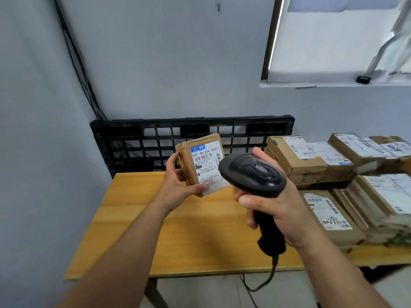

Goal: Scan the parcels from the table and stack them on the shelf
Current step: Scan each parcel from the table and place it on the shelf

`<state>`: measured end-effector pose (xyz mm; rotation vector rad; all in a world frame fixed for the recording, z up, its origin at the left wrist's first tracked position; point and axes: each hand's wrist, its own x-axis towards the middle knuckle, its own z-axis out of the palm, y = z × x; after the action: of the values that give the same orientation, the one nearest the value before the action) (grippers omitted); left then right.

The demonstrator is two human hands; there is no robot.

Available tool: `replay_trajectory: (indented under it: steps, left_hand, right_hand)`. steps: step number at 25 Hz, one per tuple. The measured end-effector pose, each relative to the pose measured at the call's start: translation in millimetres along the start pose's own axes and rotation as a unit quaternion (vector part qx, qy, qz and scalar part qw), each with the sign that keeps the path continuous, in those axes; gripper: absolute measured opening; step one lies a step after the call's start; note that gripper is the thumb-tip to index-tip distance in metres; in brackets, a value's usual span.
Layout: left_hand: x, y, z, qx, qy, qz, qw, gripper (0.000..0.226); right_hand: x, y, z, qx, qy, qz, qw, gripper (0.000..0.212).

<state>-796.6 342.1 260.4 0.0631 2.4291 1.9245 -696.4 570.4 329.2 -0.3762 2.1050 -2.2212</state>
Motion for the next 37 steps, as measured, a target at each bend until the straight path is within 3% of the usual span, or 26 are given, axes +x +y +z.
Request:
replay_trajectory:
  steps: [10,18,29,37]
  left_hand:
    - [-42,-2,-31,0.039,0.018,0.032,0.999,0.116]
    - [-98,4,-32,0.015,0.093,0.026,0.995,0.113]
    - [-276,34,-4,0.014,0.228,0.004,0.974,0.098]
    - [-443,51,-9,0.036,0.358,-0.023,0.933,0.095]
  right_hand:
    - [-36,-8,42,-0.037,-0.006,0.019,0.999,0.102]
    - [-64,-18,43,-0.046,-0.053,0.029,0.997,0.103]
    - [-164,-41,31,-0.038,-0.154,-0.039,0.986,0.098]
    - [-235,-43,82,0.01,-0.27,-0.064,0.961,0.104]
